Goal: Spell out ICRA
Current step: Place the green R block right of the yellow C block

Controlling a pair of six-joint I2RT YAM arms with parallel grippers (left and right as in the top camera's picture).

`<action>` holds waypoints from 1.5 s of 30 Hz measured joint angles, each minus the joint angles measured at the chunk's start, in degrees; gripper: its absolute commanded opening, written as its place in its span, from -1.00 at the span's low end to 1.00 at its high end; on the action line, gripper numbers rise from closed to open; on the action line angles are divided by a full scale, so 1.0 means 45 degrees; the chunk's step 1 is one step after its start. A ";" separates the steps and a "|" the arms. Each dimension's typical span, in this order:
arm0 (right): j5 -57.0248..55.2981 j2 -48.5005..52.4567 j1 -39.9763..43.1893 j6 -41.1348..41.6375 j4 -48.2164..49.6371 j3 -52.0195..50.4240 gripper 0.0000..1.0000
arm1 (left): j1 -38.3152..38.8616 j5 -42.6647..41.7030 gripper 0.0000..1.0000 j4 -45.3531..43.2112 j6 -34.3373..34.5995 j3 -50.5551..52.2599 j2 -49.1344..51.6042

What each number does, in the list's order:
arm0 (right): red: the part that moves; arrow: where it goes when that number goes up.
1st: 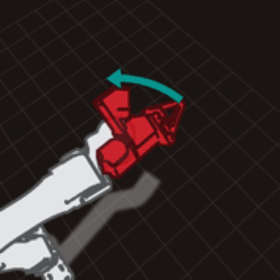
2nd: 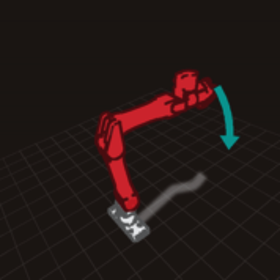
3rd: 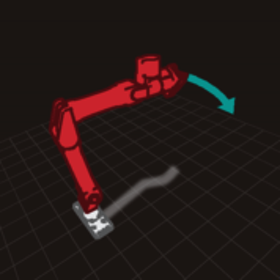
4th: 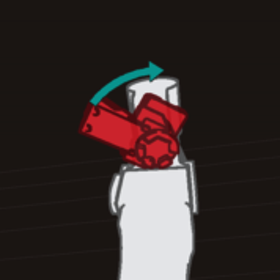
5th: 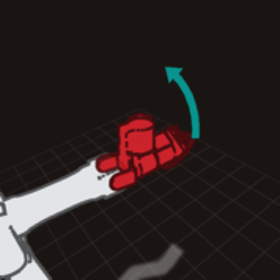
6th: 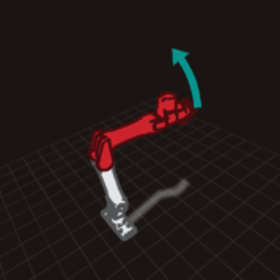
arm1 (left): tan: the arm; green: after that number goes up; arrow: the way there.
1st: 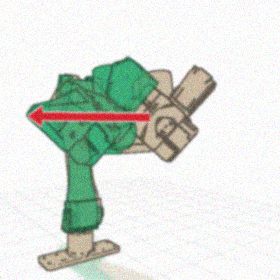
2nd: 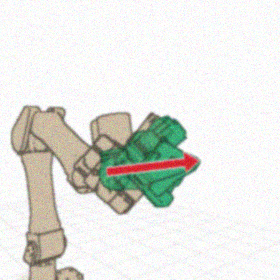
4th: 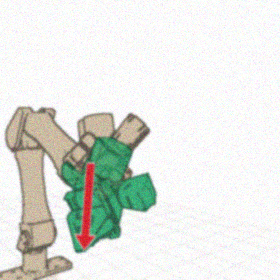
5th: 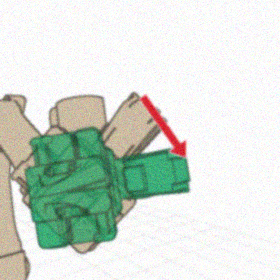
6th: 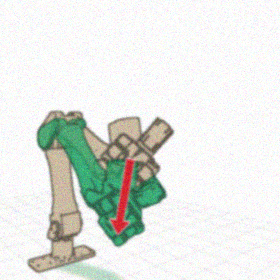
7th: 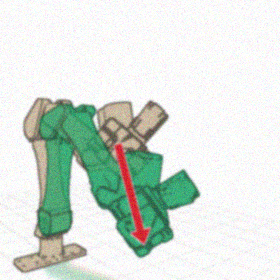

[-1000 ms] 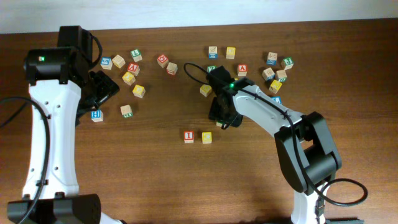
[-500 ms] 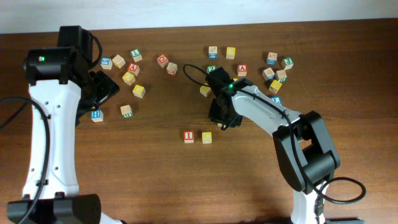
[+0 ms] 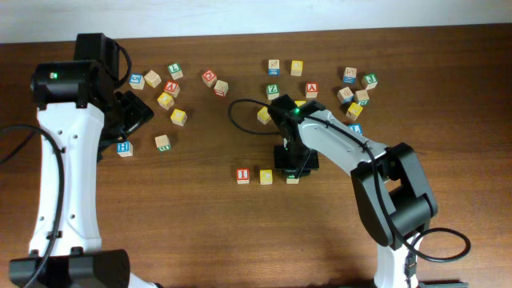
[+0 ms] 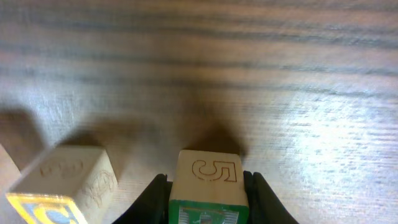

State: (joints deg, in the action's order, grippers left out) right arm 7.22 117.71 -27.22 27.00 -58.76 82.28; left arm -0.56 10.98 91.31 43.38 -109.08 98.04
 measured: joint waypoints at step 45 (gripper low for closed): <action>-0.0393 0.0000 -0.1044 0.0238 0.1229 -0.0019 -0.05 | 0.0000 0.0000 0.98 0.0000 0.0000 0.0000 0.0000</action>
State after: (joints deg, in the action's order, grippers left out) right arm 5.45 117.71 -31.92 28.08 -53.23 82.19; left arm -0.56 10.98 91.31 43.38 -109.08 98.04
